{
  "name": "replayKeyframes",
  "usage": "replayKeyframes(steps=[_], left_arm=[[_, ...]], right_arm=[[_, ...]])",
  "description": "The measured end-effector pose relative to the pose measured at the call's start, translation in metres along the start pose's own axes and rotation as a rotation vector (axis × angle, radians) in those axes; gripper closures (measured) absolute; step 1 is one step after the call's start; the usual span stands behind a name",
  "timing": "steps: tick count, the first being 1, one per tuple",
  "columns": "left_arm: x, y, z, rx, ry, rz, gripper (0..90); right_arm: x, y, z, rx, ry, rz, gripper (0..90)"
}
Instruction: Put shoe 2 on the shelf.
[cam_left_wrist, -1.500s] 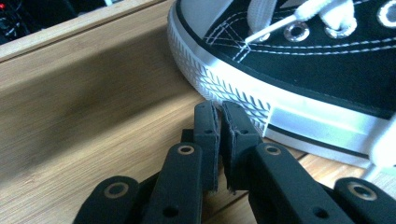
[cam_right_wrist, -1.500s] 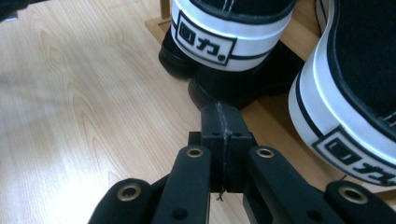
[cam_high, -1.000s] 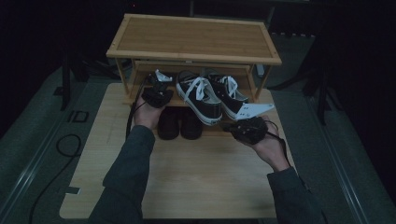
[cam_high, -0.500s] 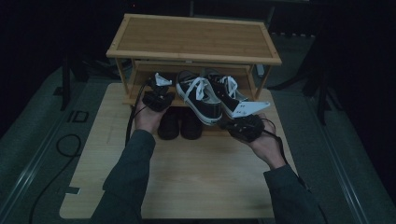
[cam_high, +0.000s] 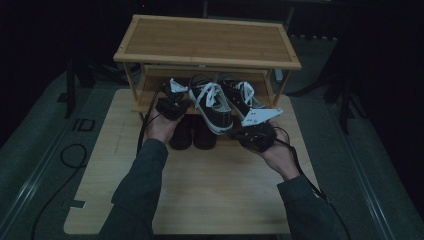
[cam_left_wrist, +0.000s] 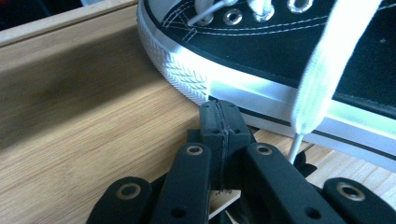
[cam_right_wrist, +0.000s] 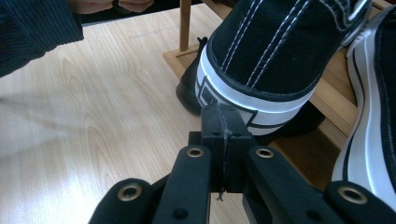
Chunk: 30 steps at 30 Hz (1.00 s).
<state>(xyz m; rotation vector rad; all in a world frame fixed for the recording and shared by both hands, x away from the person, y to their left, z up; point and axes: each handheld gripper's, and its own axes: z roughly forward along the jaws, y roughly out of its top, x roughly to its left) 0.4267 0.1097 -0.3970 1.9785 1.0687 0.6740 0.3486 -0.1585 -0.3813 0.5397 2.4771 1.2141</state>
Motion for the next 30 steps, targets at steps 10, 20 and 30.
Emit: replayKeyframes(steps=[10,20,30], left_arm=[[-0.004,0.000,-0.001,0.004,0.027,0.017,90.0],[-0.004,-0.001,-0.001,0.004,0.027,0.017,90.0],[-0.002,0.001,0.000,0.012,0.017,0.006,90.0]], right_arm=[[0.006,0.008,0.010,-0.002,0.007,-0.014,90.0],[0.012,0.015,0.023,-0.019,0.016,-0.022,90.0],[0.012,0.019,0.029,-0.028,0.019,-0.025,90.0]])
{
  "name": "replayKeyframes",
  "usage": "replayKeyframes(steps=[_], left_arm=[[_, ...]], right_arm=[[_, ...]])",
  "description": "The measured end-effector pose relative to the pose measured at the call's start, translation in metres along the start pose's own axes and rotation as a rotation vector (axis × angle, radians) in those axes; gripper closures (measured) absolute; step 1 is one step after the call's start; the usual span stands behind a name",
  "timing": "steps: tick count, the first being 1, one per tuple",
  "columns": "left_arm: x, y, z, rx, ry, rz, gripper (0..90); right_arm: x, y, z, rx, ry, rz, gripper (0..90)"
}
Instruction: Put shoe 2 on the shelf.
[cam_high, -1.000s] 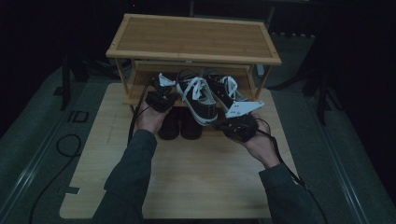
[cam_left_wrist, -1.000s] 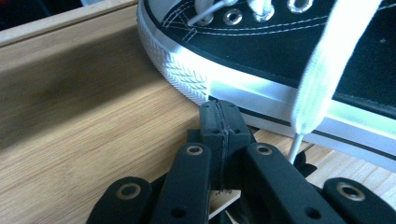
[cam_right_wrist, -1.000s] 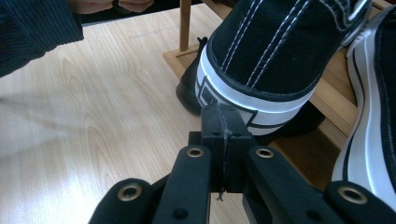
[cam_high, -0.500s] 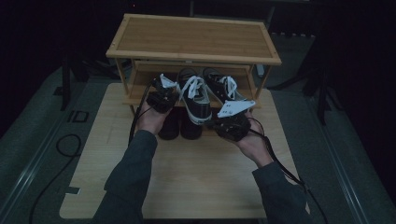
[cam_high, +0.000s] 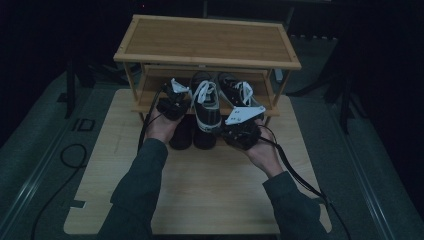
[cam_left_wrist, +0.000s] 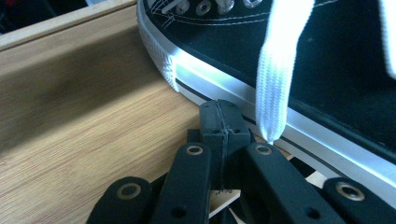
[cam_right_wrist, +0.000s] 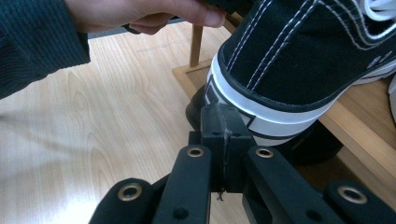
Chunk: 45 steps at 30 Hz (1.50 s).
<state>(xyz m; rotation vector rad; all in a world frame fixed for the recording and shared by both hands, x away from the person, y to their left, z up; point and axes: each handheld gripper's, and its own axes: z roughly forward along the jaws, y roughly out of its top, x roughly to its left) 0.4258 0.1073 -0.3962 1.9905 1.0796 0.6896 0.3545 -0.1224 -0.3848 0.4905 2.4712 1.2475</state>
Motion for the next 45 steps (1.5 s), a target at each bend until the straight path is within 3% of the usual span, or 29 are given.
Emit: replayKeyframes(steps=[6,8,9,11,12,19,24,26,39,41,45], left_arm=[[0.000,0.000,0.000,0.001,-0.002,0.002,90.0],[-0.001,0.000,0.000,0.005,0.003,0.018,90.0],[-0.001,0.000,-0.001,0.009,0.005,0.022,90.0],[-0.001,0.000,0.000,0.004,0.006,0.008,90.0],[0.000,0.000,0.000,0.004,0.003,0.010,90.0],[-0.002,0.000,-0.001,0.006,0.016,0.025,90.0],[-0.002,0.000,0.000,0.002,0.016,0.020,90.0],[-0.001,-0.001,0.000,-0.010,0.004,-0.011,90.0],[0.001,-0.002,0.000,-0.014,0.004,-0.022,90.0],[-0.001,0.000,-0.001,0.004,0.026,0.013,90.0],[-0.003,0.001,-0.001,0.010,0.051,0.031,90.0]], right_arm=[[-0.001,0.001,0.004,-0.013,-0.001,0.000,90.0],[-0.001,0.000,0.008,-0.002,-0.062,-0.005,90.0],[-0.004,-0.001,0.012,-0.003,-0.111,0.018,90.0],[-0.013,-0.002,0.017,-0.027,-0.089,0.080,90.0],[-0.016,-0.002,0.017,-0.034,-0.071,0.086,90.0],[-0.016,0.000,0.021,-0.041,-0.051,0.080,90.0],[-0.017,0.005,0.030,-0.040,-0.063,0.084,90.0],[-0.016,0.008,0.032,-0.030,-0.063,0.076,90.0],[-0.016,0.009,0.036,-0.042,-0.035,0.079,90.0],[-0.016,0.009,0.036,-0.044,-0.032,0.082,90.0],[-0.016,0.009,0.036,-0.044,-0.030,0.083,90.0]])
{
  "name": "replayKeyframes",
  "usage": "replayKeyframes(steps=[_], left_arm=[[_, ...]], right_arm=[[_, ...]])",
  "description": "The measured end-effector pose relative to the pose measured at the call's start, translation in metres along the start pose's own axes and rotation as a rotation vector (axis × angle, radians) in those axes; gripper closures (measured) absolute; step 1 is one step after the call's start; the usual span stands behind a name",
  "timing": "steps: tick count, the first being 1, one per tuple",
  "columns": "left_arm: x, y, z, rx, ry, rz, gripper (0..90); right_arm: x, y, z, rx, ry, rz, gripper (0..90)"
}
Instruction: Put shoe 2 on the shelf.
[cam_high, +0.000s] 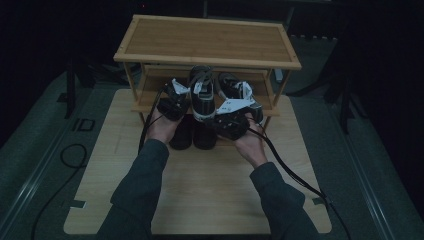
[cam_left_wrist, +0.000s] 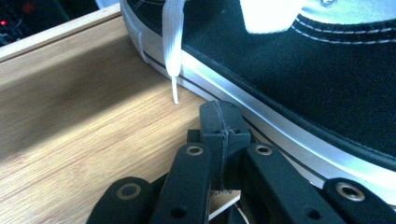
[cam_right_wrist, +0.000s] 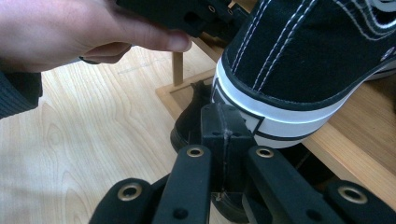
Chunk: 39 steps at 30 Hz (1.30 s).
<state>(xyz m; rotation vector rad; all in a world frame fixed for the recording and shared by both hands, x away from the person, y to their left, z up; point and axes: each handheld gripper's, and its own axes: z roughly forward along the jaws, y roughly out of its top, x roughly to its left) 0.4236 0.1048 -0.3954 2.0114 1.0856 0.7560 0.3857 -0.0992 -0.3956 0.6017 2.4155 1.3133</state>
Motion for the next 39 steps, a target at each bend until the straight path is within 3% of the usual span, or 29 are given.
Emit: replayKeyframes(steps=[2,8,18,27,34,39], left_arm=[[0.003,-0.002,-0.002,0.011,0.028,-0.006,90.0],[0.013,-0.005,-0.005,0.018,0.013,-0.030,90.0],[0.010,-0.005,-0.004,0.016,0.032,-0.032,90.0],[0.007,-0.005,-0.004,0.010,0.045,-0.032,90.0],[0.007,-0.005,-0.004,0.012,0.049,-0.031,90.0],[0.007,-0.005,-0.004,0.012,0.048,-0.031,90.0]], right_arm=[[-0.001,0.000,-0.001,0.003,-0.002,-0.008,90.0],[-0.001,0.000,-0.003,0.001,-0.008,-0.014,90.0],[0.002,0.001,0.003,-0.024,0.002,-0.007,90.0],[0.007,0.007,0.010,-0.028,-0.003,-0.036,90.0],[0.010,0.007,0.014,-0.022,-0.032,-0.067,90.0],[0.007,0.008,0.014,-0.023,-0.048,-0.061,90.0]])
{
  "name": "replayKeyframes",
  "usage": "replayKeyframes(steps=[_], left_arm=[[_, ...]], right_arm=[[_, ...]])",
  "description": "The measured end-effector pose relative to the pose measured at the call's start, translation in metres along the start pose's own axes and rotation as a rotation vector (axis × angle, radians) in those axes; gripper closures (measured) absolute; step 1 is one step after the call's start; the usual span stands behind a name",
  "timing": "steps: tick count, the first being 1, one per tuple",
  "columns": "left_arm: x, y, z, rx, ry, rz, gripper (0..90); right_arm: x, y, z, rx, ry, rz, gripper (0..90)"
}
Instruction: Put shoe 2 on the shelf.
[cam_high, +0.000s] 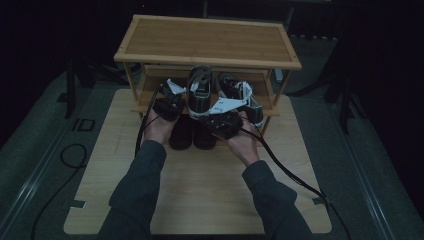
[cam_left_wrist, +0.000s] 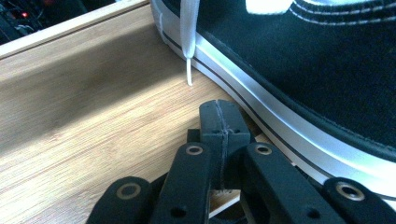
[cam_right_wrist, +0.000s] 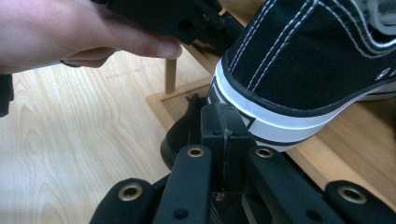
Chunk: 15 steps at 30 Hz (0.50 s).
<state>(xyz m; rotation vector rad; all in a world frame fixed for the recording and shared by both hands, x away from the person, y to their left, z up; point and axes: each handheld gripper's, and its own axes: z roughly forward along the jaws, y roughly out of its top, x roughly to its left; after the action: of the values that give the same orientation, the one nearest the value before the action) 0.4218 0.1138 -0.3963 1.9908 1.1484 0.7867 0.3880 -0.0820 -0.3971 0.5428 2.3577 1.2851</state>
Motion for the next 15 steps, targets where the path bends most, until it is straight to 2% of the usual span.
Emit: replayKeyframes(steps=[8,9,10,11,15], left_arm=[[-0.0005,-0.0001,0.0001,-0.002,0.003,0.000,90.0],[-0.0008,-0.0003,0.0001,-0.004,0.003,-0.002,90.0],[-0.0008,-0.0003,0.0001,-0.004,0.003,-0.002,90.0],[-0.0004,-0.0002,-0.0002,-0.001,0.000,-0.002,90.0],[0.0002,-0.0007,-0.0001,-0.004,-0.003,-0.007,90.0]], right_arm=[[0.0011,0.0021,0.0049,-0.009,-0.001,0.011,90.0],[-0.0003,0.0038,0.0065,-0.004,-0.045,0.014,90.0],[-0.0030,0.0035,0.0079,0.003,-0.050,0.024,90.0],[-0.0050,0.0027,0.0084,-0.006,-0.028,0.042,90.0],[-0.0050,0.0026,0.0099,0.001,-0.021,0.034,90.0]])
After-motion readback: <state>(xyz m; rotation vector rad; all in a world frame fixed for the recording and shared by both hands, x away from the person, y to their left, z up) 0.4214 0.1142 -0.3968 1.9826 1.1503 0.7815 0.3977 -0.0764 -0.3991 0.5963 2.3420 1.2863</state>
